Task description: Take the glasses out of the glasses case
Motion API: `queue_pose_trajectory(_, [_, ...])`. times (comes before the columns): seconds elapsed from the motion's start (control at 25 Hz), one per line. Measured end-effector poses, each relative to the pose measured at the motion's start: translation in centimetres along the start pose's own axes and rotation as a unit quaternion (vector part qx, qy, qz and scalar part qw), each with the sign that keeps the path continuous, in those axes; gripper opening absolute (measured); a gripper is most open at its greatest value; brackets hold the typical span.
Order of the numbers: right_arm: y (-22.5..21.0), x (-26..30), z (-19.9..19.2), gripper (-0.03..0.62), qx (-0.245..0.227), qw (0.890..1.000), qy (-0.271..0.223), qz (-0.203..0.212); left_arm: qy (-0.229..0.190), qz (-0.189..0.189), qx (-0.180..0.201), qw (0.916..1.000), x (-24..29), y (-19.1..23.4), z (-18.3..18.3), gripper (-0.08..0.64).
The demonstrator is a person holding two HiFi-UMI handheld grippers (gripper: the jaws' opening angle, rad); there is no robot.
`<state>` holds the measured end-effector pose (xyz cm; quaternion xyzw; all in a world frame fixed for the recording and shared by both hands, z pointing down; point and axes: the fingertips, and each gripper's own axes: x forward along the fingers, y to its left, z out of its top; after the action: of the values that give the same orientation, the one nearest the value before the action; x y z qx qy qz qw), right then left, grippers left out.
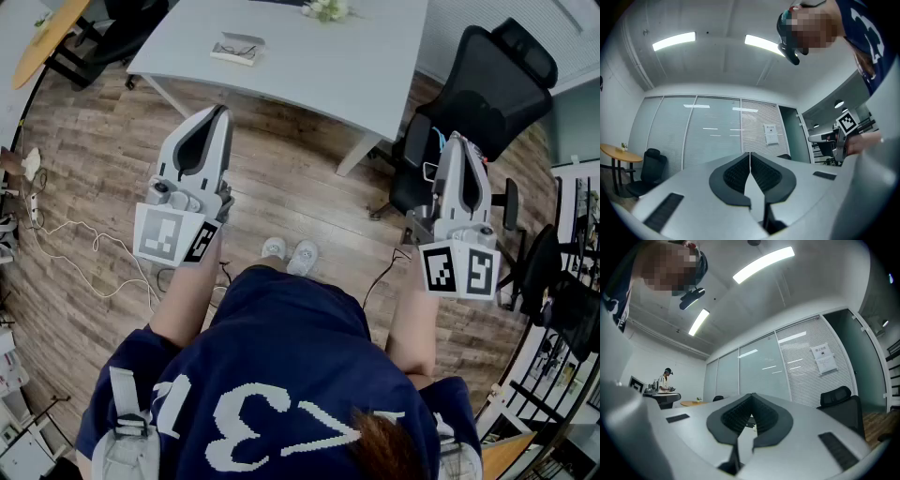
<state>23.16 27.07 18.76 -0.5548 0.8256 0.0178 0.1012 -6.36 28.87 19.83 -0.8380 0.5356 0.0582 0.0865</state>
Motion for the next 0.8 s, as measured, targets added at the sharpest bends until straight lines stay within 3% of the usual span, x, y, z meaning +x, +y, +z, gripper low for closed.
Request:
queue_pose_trajectory(0.48, [-0.1,1.1,0.2,0.026,0.006,1.0,-0.009,0.021,0.008,0.009,-0.001,0.9999,0.5,-0.1,-0.6,0.02])
queue_pose_trajectory(0.8, [-1.7,6.0,0.1,0.026,0.007,1.0,-0.019,0.015,-0.003,-0.003,-0.007,1.0,5.8,2.5,-1.9,0.02])
